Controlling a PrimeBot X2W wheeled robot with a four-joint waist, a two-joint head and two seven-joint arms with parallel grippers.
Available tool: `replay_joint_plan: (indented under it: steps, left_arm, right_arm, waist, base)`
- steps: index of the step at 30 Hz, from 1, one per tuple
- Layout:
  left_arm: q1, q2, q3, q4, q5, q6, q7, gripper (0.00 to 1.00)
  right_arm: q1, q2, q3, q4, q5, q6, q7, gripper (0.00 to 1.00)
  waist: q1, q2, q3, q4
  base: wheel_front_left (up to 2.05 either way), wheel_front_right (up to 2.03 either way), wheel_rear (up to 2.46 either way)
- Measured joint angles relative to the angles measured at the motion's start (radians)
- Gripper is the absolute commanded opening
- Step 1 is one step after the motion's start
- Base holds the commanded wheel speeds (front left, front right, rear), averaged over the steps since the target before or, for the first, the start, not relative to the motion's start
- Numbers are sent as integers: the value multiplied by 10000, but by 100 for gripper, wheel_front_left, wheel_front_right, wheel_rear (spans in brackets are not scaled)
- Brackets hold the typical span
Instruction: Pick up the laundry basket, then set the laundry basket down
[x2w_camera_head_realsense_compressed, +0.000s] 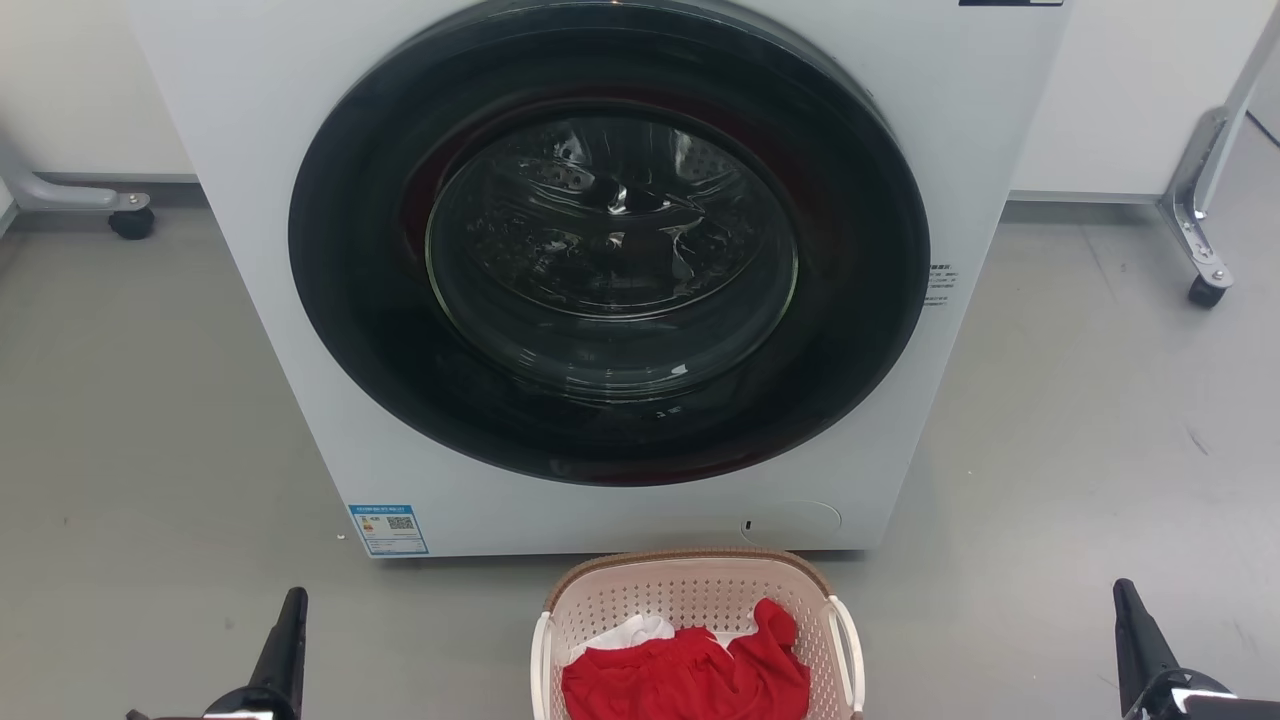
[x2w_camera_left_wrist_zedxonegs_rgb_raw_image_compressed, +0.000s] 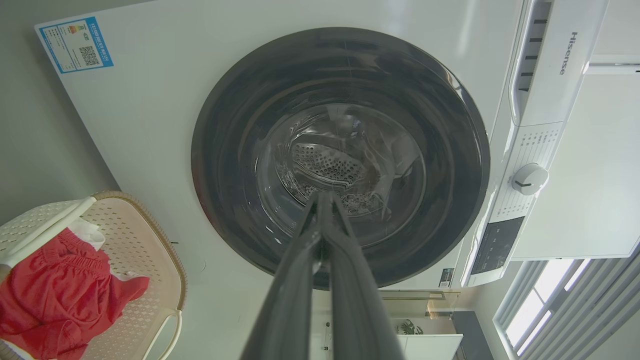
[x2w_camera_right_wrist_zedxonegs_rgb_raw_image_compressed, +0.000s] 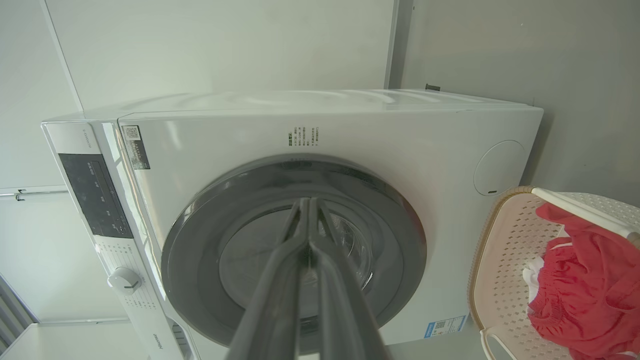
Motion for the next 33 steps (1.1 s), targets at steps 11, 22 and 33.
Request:
replay_joint_plan:
  steps: [11, 22, 33]
  left_arm:
    - [0, 0, 0, 0, 0, 0, 0, 0]
    - [0, 0, 0, 0, 0, 0, 0, 0]
    - [0, 0, 0, 2, 0, 0, 0, 0]
  right_arm:
    - [0, 0, 0, 2, 0, 0, 0, 0]
    - [0, 0, 0, 4, 0, 0, 0, 0]
    - [0, 0, 0, 8, 2, 0, 0, 0]
  waist:
    - [0, 0, 0, 0]
    - [0, 0, 0, 0]
    - [0, 0, 0, 0]
  base:
    - [0, 0, 0]
    - [0, 0, 0]
    - [0, 0, 0]
